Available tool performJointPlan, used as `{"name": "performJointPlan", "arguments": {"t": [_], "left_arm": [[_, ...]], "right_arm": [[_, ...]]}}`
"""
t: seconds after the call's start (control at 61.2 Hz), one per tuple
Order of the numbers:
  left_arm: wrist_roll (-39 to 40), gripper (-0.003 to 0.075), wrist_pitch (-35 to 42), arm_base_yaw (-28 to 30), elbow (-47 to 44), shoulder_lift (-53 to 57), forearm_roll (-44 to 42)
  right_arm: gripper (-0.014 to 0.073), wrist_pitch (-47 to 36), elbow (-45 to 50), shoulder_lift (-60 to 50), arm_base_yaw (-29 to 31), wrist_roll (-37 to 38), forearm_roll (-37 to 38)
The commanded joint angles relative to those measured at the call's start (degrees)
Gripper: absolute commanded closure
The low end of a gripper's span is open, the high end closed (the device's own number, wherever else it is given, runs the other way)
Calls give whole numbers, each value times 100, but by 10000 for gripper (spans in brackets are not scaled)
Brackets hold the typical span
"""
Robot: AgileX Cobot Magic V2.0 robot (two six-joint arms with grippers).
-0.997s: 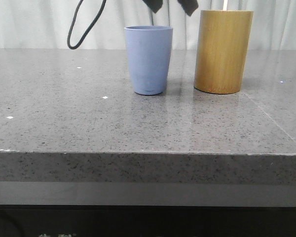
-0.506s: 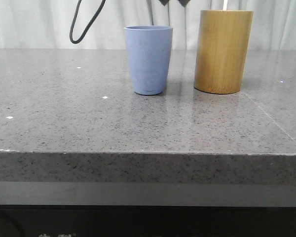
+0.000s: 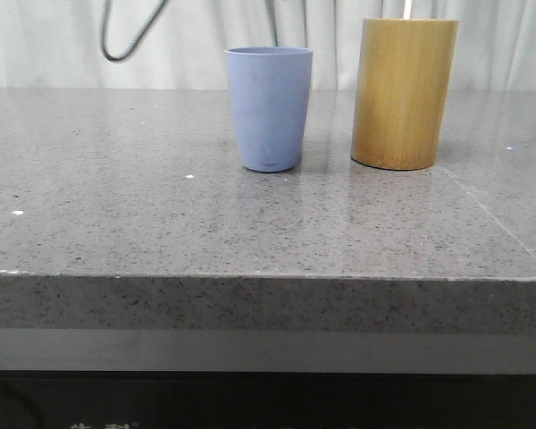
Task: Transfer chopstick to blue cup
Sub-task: 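Set the blue cup down, open the left gripper and withdraw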
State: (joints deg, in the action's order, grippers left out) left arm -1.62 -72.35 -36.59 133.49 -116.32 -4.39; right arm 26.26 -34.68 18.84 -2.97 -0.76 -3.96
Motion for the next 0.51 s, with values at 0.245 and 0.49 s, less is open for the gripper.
{"name": "performJointPlan", "arguments": {"t": [0.245,0.49], "left_arm": [[325,739,-27,1147,-189,1463,-149],[325,739,-27,2003,-1658,2400,-149]], "right_arm": [[-52,-455,-203,106,41,-47,36],[-52,-466,-203,106,41,-47,30]]}}
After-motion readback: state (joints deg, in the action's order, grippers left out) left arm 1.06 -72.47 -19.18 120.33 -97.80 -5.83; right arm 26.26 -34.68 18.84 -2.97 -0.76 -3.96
